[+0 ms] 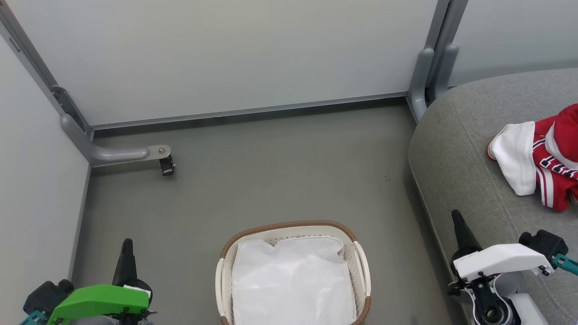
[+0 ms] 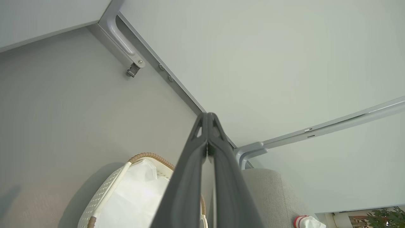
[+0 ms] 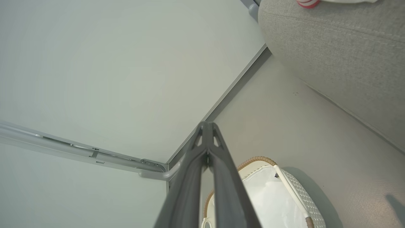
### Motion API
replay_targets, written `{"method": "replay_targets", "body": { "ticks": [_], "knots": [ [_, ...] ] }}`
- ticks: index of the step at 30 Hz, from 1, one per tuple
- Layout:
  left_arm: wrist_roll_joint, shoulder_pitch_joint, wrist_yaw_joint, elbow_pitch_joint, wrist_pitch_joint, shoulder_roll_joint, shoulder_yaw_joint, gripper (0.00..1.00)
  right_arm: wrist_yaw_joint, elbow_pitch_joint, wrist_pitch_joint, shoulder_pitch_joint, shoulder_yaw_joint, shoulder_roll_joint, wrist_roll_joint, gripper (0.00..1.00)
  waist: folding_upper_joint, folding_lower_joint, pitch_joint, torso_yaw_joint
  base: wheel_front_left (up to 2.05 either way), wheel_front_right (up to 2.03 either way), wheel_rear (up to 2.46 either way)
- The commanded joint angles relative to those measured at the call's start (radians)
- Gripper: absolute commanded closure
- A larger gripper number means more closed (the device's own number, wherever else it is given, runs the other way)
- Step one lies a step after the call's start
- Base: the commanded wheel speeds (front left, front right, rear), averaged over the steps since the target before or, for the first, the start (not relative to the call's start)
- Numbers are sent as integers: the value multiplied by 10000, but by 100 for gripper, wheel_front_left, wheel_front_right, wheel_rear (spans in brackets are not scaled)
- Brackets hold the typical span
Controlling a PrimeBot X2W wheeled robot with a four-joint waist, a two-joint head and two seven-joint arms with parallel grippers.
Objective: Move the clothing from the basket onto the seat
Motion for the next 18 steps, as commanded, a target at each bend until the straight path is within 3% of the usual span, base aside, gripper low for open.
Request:
{"method": "replay_targets", "body": {
  "ticks": [1, 18],
  "knots": [
    [-297, -288, 9, -138, 71, 67, 72, 100, -3, -177, 86, 60, -69, -48, 299, 100, 0, 0, -4, 7, 0, 0, 0],
    [-1954, -380, 12, -359, 533, 81, 175, 100, -5, -503, 540, 156, -349, -61, 2002, 100, 0, 0, -44, 87, 0, 0, 0]
  ]
}}
